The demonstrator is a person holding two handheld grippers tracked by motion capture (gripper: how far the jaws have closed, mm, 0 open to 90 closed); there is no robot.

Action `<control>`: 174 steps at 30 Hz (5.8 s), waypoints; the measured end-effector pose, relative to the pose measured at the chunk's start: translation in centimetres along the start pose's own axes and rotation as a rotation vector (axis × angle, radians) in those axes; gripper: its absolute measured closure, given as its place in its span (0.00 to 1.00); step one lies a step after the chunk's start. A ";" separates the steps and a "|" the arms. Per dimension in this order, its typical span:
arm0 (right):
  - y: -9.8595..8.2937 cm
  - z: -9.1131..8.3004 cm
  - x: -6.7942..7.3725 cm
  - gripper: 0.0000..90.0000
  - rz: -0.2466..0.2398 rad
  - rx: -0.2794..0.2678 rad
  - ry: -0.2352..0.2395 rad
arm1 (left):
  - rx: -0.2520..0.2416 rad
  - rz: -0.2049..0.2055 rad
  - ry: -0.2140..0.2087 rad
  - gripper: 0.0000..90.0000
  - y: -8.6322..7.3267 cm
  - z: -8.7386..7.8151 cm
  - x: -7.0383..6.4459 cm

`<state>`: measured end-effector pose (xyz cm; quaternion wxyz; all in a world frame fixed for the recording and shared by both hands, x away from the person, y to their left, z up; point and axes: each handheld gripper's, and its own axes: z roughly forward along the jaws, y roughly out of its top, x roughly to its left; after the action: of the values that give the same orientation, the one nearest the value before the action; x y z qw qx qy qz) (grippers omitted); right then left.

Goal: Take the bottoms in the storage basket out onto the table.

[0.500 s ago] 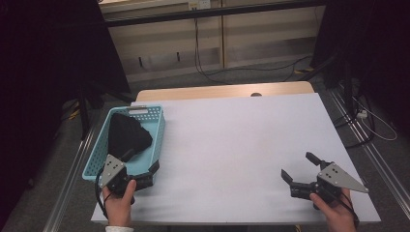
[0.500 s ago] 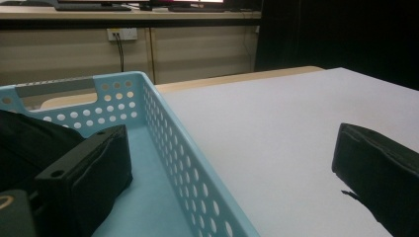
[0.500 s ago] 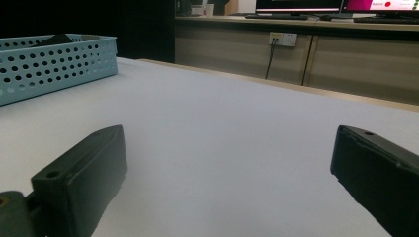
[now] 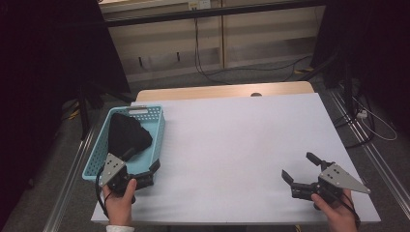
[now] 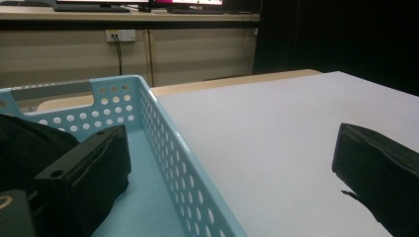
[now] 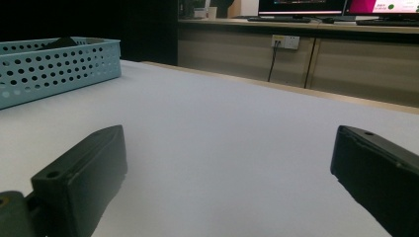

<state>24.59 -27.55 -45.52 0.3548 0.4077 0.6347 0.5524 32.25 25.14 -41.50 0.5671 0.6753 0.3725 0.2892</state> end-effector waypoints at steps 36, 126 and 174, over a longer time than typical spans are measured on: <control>0.0 -0.1 0.2 0.00 -0.011 0.005 0.028 | -0.026 -0.017 0.028 0.02 4.9 1.1 1.5; 0.0 -0.1 0.3 0.00 0.002 -0.003 0.051 | 0.325 -0.221 0.361 0.05 3.4 11.5 11.6; -0.1 -0.1 0.3 0.01 0.004 0.003 0.065 | 0.557 -0.319 0.602 0.79 0.9 13.6 12.8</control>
<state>24.37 -27.33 -45.60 0.3323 0.3913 0.6459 0.5650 50.57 28.27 -43.56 0.2671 0.6220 0.6844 0.2708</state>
